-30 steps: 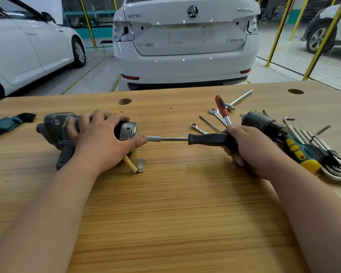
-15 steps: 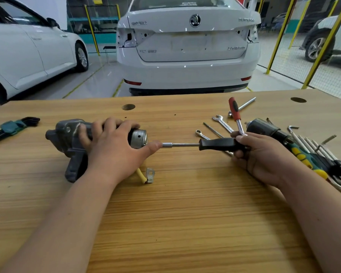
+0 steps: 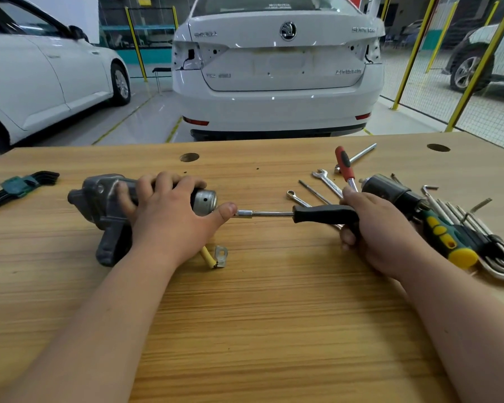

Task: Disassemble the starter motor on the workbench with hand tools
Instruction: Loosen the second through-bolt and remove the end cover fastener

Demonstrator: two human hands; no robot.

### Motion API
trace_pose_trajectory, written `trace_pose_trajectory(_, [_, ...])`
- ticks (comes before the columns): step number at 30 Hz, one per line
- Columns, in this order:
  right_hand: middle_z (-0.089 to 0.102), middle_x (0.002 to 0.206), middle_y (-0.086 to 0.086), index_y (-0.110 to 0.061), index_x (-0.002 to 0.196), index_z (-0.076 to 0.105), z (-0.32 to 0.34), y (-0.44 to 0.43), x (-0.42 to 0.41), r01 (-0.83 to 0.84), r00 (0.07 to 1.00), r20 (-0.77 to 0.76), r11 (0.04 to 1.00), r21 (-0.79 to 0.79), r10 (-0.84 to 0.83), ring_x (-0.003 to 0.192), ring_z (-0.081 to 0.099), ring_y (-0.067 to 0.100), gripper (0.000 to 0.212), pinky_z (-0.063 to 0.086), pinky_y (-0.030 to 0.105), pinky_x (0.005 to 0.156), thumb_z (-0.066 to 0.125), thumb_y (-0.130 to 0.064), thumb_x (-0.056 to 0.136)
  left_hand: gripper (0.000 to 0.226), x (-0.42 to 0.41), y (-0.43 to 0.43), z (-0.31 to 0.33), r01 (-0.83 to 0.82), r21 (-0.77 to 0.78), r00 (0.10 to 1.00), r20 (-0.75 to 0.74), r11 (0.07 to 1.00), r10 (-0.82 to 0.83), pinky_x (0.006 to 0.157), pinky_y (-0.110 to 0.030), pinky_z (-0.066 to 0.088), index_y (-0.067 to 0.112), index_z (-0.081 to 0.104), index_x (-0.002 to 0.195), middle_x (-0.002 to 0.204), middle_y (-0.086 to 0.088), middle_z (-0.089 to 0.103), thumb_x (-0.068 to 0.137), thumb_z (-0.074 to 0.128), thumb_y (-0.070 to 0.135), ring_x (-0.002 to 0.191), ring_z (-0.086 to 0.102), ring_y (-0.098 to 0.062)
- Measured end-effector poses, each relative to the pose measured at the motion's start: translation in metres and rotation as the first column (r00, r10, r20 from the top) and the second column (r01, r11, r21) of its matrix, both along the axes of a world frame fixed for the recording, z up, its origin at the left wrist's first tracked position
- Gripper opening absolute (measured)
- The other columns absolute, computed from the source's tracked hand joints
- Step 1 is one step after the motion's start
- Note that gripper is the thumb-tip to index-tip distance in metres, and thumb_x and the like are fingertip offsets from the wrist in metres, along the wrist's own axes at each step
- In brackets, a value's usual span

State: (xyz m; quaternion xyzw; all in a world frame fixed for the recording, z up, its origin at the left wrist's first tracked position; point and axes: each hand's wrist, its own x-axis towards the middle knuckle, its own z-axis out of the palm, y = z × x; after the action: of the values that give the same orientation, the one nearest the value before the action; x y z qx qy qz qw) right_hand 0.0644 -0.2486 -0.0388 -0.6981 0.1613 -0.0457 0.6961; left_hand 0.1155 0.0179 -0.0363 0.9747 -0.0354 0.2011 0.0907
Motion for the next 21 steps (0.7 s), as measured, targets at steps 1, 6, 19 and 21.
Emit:
trace_pose_trajectory(1, [0.066,0.068,0.007,-0.013,0.105,0.060,0.000,0.000,-0.001,0.000,1.000,-0.005,0.997,-0.076,-0.001,0.044,0.049,0.015,0.033,0.047,0.033,0.047,0.046,-0.043,0.102,0.091,-0.001,0.000,0.000,-0.001,0.002,1.000,0.001,1.000,0.001,0.112,-0.053,-0.004,0.045,0.047,0.123,0.133,0.004,0.040,0.055,0.015,0.096,0.127,0.013,-0.019])
trace_pose_trajectory(6, [0.063,0.063,0.005,-0.012,0.102,0.063,0.000,-0.005,-0.002,-0.016,0.999,-0.043,0.956,-0.293,0.003,0.039,0.045,0.014,0.041,0.045,0.033,0.047,0.043,-0.047,0.102,0.093,0.001,0.005,-0.001,0.026,0.037,0.999,0.028,0.999,-0.027,0.109,-0.049,0.001,0.046,0.045,0.126,0.134,0.007,0.042,0.055,0.011,0.097,0.127,0.017,-0.020])
trace_pose_trajectory(19, [0.059,0.056,0.005,-0.012,0.104,0.062,0.004,-0.003,-0.002,-0.004,0.998,-0.062,0.923,0.385,0.030,0.041,0.047,0.008,0.018,0.047,0.023,0.040,0.063,-0.027,0.094,0.101,0.009,0.021,0.018,0.094,0.090,0.992,-0.097,0.992,-0.085,0.109,-0.045,0.010,0.048,0.025,0.140,0.140,0.003,0.038,0.049,0.043,0.087,0.131,0.024,-0.024])
trace_pose_trajectory(21, [0.059,0.057,0.005,-0.012,0.108,0.062,0.004,-0.005,-0.002,-0.013,0.997,-0.064,0.907,0.421,0.043,0.042,0.047,0.008,0.018,0.049,0.023,0.042,0.063,-0.023,0.094,0.090,0.008,0.016,0.016,0.119,0.053,0.990,-0.076,0.991,-0.115,0.105,-0.043,0.013,0.050,0.027,0.137,0.137,0.004,0.037,0.055,0.053,0.079,0.126,0.024,-0.022])
